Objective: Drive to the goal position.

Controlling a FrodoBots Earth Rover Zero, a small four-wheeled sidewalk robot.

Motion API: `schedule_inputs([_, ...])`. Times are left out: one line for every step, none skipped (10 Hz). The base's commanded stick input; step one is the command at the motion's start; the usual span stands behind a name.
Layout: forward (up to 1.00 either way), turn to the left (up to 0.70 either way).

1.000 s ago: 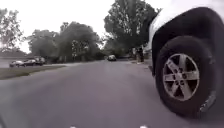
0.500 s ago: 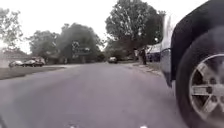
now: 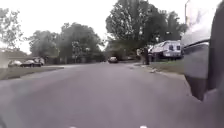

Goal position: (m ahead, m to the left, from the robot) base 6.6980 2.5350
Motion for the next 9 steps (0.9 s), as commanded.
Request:
schedule_inputs([1.0,0.0])
schedule_inputs([1.0,0.0])
schedule_inputs([1.0,0.0])
schedule_inputs([1.0,0.0])
schedule_inputs([1.0,0.0])
schedule_inputs([1.0,0.0])
schedule_inputs([1.0,0.0])
schedule_inputs([1.0,0.0])
schedule_inputs([1.0,0.0])
